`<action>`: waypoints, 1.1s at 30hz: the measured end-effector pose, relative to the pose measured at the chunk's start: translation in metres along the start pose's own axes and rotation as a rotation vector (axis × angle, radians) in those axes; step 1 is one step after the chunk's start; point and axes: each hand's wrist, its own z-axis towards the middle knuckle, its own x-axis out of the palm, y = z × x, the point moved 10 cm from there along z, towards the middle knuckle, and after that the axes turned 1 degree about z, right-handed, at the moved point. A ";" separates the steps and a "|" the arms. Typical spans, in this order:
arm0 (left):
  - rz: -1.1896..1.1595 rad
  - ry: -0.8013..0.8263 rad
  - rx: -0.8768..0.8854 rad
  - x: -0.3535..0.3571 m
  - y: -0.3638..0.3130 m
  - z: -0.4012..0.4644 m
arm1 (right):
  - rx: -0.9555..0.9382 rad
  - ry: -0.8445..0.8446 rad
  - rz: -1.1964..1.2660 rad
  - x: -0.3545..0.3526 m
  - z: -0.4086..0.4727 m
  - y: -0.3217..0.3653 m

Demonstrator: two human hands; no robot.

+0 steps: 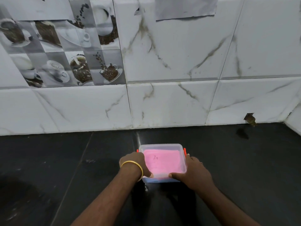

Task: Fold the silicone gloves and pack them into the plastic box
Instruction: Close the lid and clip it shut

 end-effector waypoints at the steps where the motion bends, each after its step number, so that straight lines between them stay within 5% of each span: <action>1: -0.021 -0.022 0.002 0.000 0.000 -0.002 | 0.008 0.007 0.005 0.000 0.001 0.000; 33: -0.231 -0.030 0.025 -0.067 0.005 0.159 | 0.101 0.102 -0.079 -0.013 0.169 0.039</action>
